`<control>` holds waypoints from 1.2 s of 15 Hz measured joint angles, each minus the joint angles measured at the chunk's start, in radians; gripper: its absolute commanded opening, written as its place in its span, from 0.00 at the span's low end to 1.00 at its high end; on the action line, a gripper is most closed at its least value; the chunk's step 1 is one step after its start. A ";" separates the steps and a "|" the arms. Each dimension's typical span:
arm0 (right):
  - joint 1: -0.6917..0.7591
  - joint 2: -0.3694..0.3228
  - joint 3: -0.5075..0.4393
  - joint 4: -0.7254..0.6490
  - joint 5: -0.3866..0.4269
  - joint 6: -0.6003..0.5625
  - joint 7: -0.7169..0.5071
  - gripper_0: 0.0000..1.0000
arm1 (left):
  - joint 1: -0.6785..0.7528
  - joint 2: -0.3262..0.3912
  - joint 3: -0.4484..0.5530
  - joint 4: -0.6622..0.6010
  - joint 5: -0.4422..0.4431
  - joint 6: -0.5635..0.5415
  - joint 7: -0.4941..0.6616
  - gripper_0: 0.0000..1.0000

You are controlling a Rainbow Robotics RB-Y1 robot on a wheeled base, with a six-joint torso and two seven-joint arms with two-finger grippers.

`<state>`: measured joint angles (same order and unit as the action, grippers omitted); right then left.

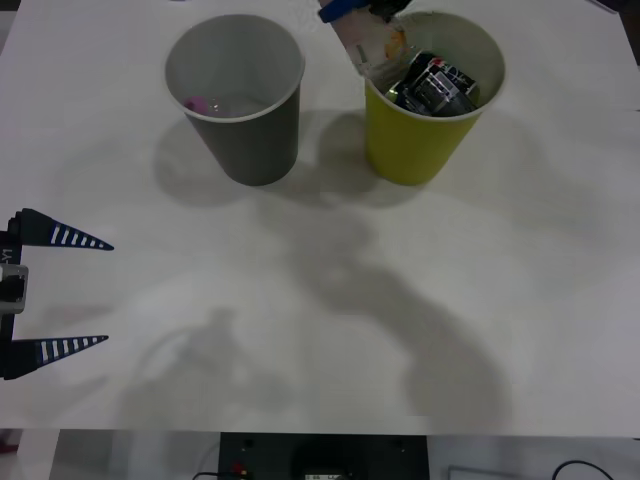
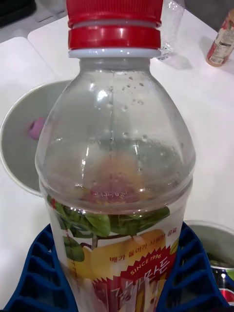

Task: Put the can into the green bin and the plastic bottle into the gray bin

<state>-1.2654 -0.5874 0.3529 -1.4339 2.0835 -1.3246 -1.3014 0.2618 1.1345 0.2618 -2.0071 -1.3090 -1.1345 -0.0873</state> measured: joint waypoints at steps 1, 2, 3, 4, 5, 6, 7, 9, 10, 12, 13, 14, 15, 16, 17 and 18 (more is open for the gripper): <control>-0.034 0.044 0.000 0.057 0.027 0.000 0.019 0.00 | 0.000 0.000 0.000 0.000 0.000 0.000 0.000 1.00; -0.065 0.082 0.000 0.105 0.052 0.002 0.032 0.00 | 0.000 0.000 0.000 0.000 0.000 0.000 0.000 1.00; -0.092 0.114 0.000 0.146 0.072 0.008 0.038 0.00 | 0.000 0.000 0.000 0.000 0.000 0.000 0.000 1.00; -0.118 0.147 0.000 0.194 0.094 0.021 0.042 0.00 | 0.000 0.000 0.000 0.000 0.000 0.000 0.000 1.00; -0.139 0.180 0.000 0.241 0.114 0.039 0.051 0.00 | 0.000 0.000 0.000 0.000 0.000 0.000 0.000 1.00; -0.157 0.208 0.000 0.282 0.130 0.057 0.062 0.00 | 0.000 0.000 0.000 0.000 0.000 0.000 0.000 1.00; -0.176 0.236 0.000 0.324 0.145 0.079 0.070 0.00 | 0.000 0.000 0.000 0.000 0.000 0.000 0.000 1.00; -0.207 0.283 0.000 0.402 0.165 0.126 0.089 0.00 | 0.000 0.000 0.000 0.000 0.000 0.000 0.000 1.00; -0.218 0.304 0.000 0.433 0.167 0.151 0.099 0.00 | 0.000 0.000 0.000 0.000 0.000 0.000 0.000 1.00; -0.225 0.333 0.000 0.457 0.174 0.181 0.107 0.05 | 0.000 0.000 0.000 0.000 0.000 0.000 0.000 1.00; -0.226 0.342 0.000 0.459 0.176 0.183 0.108 0.16 | 0.000 0.000 0.000 0.000 0.000 0.000 0.000 1.00; -0.226 0.351 0.000 0.459 0.176 0.184 0.110 0.35 | 0.000 0.000 0.000 0.000 0.000 0.000 0.000 1.00; -0.227 0.355 0.000 0.459 0.175 0.185 0.116 0.73 | 0.000 0.000 0.000 0.000 0.000 0.000 0.000 1.00; -0.226 0.356 0.002 0.459 0.170 0.185 0.121 1.00 | 0.000 0.000 0.000 0.000 0.000 0.000 0.000 1.00; -0.226 0.356 0.004 0.459 0.165 0.185 0.122 1.00 | 0.000 0.000 0.000 0.000 0.000 0.000 0.000 1.00; -0.226 0.356 0.004 0.459 0.160 0.185 0.122 1.00 | 0.000 0.000 0.000 0.000 0.000 0.000 0.000 1.00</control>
<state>-1.4910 -0.2315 0.3573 -0.9749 2.2439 -1.1398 -1.1795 0.2618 1.1345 0.2618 -2.0071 -1.3090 -1.1345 -0.0873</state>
